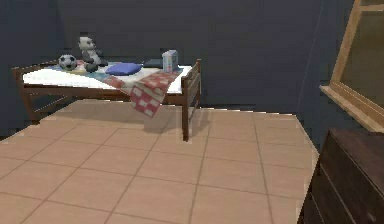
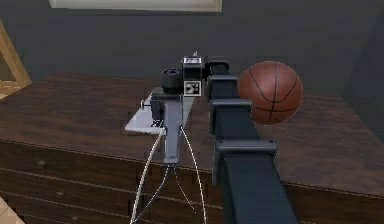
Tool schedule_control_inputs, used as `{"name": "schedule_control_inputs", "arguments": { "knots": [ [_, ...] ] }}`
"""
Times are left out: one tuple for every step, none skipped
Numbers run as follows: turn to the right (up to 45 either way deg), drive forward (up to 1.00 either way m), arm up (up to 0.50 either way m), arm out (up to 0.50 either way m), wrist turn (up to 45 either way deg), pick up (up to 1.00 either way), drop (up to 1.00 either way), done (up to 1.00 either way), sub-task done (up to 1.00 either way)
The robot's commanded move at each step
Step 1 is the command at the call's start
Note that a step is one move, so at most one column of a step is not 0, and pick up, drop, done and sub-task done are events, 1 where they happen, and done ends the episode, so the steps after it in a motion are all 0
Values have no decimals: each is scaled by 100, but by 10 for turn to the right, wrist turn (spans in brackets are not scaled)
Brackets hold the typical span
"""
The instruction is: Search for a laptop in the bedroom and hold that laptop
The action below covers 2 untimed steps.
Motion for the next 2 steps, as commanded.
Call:
{"name": "schedule_control_inputs", "arguments": {
  "knots": [
    [0,0,0,0,450,0,0,0,0],
    [0,0,0,0,450,0,0,0,0]
  ]
}}
